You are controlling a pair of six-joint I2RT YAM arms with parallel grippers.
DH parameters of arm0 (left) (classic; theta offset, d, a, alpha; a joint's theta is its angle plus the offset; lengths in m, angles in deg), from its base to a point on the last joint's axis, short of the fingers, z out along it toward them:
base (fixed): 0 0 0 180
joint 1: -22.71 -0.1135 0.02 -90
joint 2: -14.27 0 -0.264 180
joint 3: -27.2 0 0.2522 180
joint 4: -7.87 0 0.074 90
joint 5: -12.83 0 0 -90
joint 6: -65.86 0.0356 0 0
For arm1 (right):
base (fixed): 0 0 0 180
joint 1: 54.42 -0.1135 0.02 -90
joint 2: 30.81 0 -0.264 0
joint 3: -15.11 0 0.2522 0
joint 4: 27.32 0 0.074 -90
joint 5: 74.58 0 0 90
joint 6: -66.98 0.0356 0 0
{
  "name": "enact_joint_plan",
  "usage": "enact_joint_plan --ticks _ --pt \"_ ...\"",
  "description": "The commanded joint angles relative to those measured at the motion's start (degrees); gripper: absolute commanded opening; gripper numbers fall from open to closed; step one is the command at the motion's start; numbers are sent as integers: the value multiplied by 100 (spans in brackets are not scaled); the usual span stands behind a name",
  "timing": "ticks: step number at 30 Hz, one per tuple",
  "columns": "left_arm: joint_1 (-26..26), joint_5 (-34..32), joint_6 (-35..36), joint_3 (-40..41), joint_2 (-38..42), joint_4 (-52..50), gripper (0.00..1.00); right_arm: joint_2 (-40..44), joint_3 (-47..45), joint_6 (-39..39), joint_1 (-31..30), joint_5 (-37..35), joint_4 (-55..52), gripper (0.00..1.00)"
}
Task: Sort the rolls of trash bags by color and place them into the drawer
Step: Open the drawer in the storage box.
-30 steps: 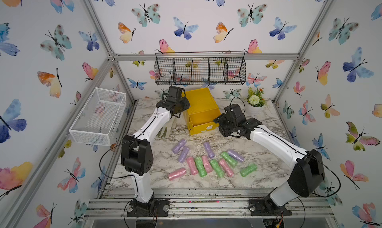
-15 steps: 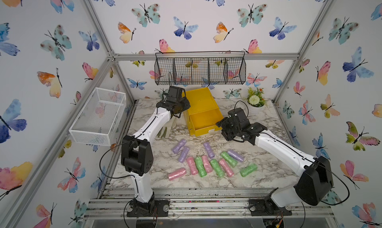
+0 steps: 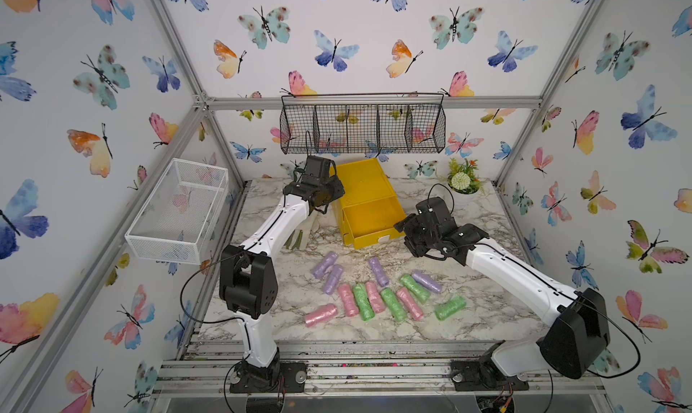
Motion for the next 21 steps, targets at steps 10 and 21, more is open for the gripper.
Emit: enact_joint_plan --ticks 10,21 --pt "146 244 43 350 -346 -646 24 241 -97 -59 -25 -144 -455 68" --pt "146 245 34 385 -328 -632 27 20 348 -59 -129 -134 -505 77"
